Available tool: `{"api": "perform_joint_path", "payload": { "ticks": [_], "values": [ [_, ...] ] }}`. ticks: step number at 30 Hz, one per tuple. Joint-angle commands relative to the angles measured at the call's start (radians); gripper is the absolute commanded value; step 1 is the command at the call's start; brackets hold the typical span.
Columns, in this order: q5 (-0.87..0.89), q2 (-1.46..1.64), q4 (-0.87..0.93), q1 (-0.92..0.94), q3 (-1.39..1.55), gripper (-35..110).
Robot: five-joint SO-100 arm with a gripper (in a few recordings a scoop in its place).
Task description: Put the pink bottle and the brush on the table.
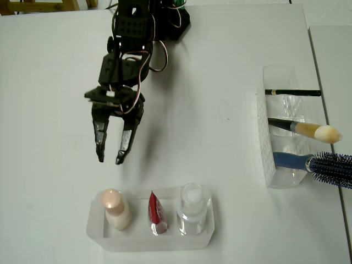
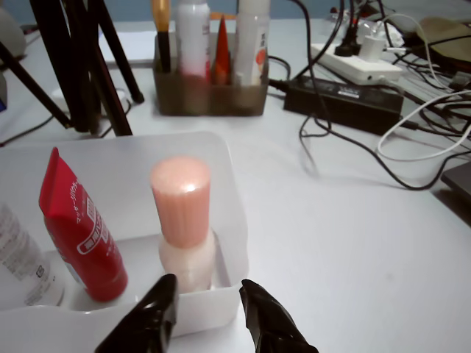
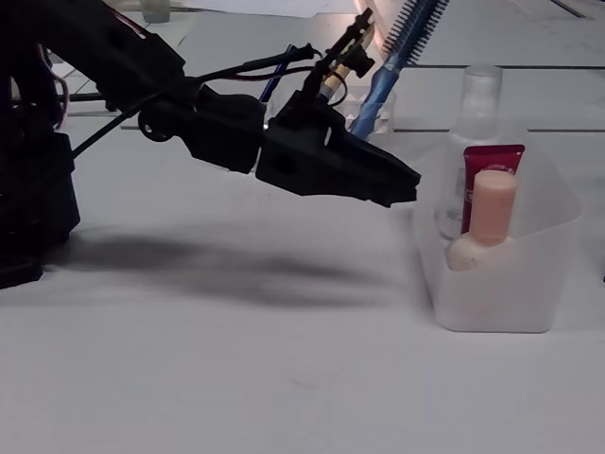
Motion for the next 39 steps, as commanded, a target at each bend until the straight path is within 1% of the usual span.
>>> {"api": "perform_joint_path", "payload": {
  "ticks": [1,13,21,39],
  "values": [
    [-0.015,0.0,-0.012,0.0,-0.064,19],
    [-0.025,-0.14,0.014,0.0,-0.233,34],
    [-0.025,-0.206,0.014,0.0,-0.296,40],
    [-0.029,-0.374,0.054,0.006,-0.545,43]
  ]
}}
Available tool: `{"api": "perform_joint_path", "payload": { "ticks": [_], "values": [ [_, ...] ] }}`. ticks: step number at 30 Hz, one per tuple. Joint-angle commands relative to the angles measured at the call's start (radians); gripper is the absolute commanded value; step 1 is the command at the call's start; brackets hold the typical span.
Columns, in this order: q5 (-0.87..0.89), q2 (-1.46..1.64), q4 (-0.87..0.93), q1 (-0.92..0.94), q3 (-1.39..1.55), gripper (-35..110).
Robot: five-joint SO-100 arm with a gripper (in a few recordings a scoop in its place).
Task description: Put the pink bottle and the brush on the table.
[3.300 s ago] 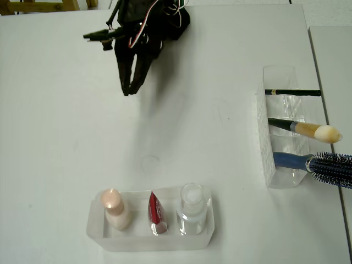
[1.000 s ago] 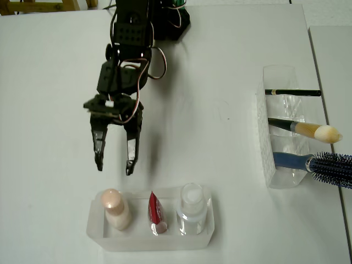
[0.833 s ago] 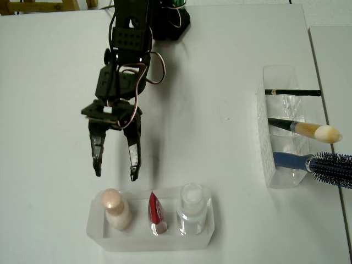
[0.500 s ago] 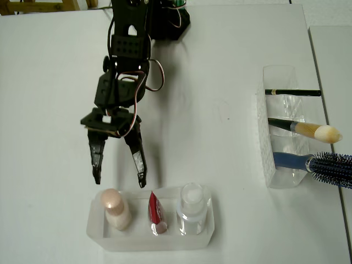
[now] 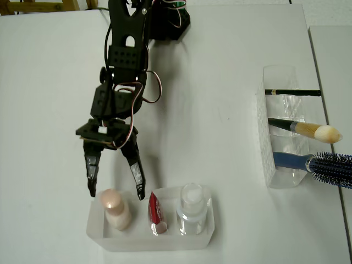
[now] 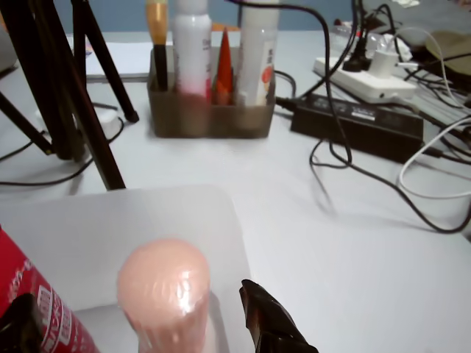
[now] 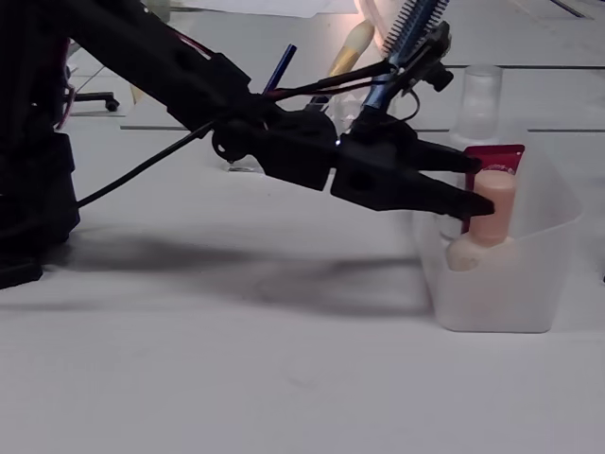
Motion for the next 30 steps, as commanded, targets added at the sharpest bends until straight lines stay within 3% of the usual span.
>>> {"api": "perform_joint_path", "payload": {
  "ticks": [1,15,30],
  "values": [
    [-0.029,0.002,-0.002,0.011,-0.072,44],
    [-0.044,-0.144,-0.011,0.034,-0.201,45],
    [-0.064,-0.233,-0.029,0.018,-0.295,31]
  ]
}}
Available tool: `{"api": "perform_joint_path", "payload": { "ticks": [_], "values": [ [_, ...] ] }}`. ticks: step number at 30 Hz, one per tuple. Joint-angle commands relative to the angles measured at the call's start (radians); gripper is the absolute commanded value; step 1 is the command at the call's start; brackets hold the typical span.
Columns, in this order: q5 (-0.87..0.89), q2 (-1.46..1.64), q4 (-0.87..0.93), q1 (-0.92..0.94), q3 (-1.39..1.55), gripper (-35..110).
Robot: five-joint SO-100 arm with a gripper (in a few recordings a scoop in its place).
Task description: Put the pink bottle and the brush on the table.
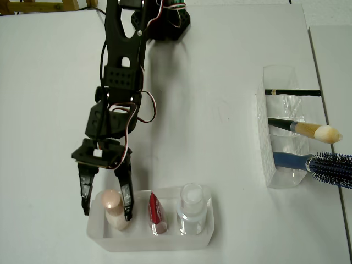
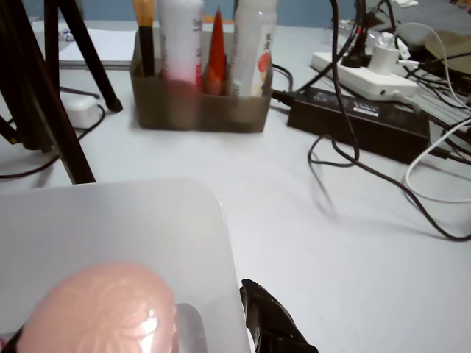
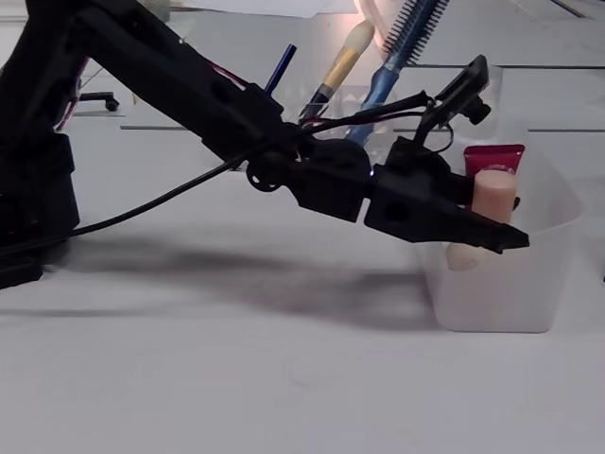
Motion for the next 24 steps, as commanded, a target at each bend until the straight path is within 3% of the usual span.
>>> {"api": "perform_joint_path", "payload": {
  "ticks": [1,24],
  "values": [
    [-0.021,0.011,-0.026,0.002,-0.058,31],
    [-0.044,-0.044,-0.084,-0.026,-0.103,19]
  ]
}}
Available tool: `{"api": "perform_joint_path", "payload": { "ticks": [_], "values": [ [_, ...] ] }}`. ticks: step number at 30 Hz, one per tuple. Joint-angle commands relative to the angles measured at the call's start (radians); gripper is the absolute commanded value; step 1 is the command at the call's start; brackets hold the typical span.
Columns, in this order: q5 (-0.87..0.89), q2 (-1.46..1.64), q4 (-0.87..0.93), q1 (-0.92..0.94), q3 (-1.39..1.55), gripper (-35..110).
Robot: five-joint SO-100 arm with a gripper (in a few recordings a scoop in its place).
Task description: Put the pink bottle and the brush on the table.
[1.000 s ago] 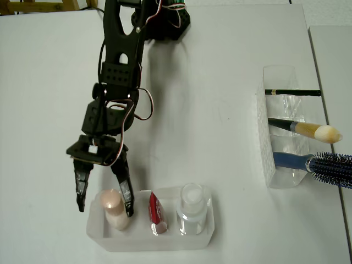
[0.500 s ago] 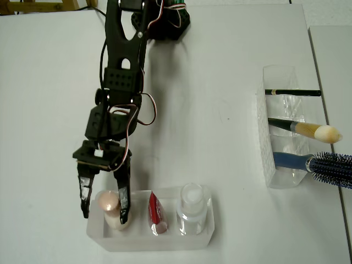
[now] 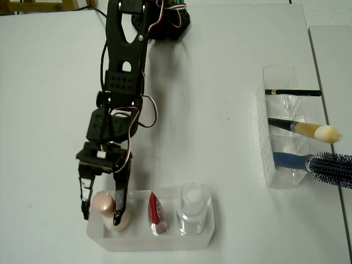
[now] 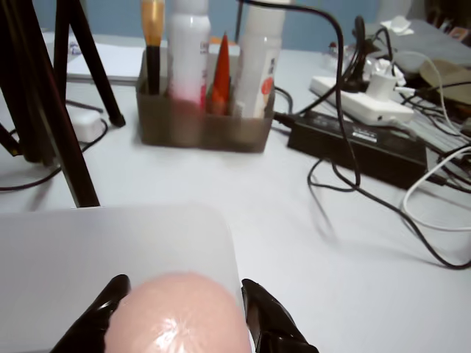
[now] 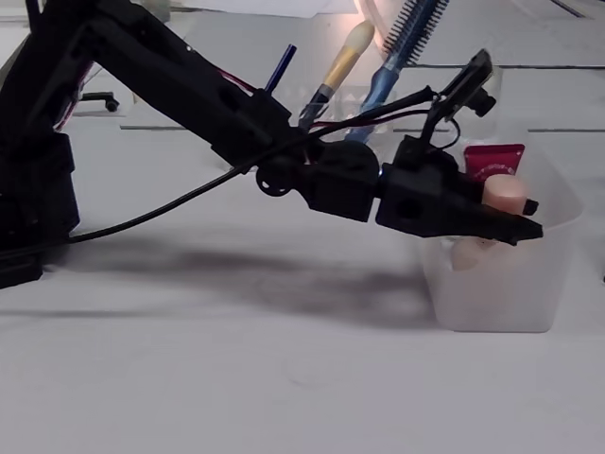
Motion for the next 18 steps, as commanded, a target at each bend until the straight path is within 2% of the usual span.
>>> {"api": "perform_joint_path", "payload": {
  "ticks": [1,8,18],
  "values": [
    [-0.014,0.02,-0.035,-0.014,-0.034,17],
    [-0.021,0.014,-0.054,-0.02,-0.023,0],
    [-0.015,0.041,-0.08,-0.02,0.009,0]
  ]
}}
